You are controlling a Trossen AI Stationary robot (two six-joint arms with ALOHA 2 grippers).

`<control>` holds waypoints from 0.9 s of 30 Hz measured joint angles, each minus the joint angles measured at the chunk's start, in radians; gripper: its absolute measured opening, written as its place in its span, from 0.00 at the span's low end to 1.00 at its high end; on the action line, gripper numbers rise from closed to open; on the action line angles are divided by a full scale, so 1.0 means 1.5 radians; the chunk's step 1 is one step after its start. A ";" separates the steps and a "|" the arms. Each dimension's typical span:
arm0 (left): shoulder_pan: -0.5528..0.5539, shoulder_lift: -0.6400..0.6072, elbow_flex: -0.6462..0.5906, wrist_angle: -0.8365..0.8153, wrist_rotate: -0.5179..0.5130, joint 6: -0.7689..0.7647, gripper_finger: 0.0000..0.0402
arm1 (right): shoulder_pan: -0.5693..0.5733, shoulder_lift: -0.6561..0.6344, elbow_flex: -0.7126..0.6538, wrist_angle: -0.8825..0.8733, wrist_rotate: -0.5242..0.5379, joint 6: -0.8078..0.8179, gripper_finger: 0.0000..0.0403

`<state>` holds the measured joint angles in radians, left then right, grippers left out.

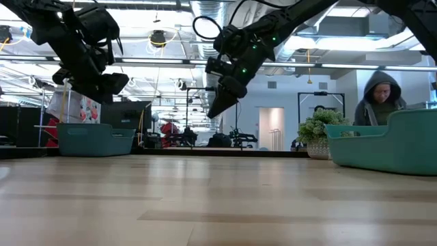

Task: Sort batteries
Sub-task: Return to Home Position

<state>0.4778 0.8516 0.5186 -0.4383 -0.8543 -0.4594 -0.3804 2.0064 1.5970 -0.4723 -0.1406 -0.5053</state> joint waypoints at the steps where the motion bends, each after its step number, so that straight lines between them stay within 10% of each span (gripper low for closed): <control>1: 0.000 0.000 0.000 0.000 0.000 0.002 0.37 | 0.002 0.000 0.000 0.000 0.000 0.000 0.57; 13: -0.076 -0.109 0.000 0.085 0.016 0.162 0.43 | -0.006 -0.101 -0.029 0.059 0.001 0.033 0.55; 27: -0.174 -0.189 -0.002 0.153 0.162 0.299 0.43 | -0.033 -0.578 -0.512 0.371 0.000 0.105 0.50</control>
<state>0.2166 0.5685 0.5151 -0.2084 -0.6119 -0.0103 -0.4292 1.1399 0.8289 0.0837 -0.1410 -0.3475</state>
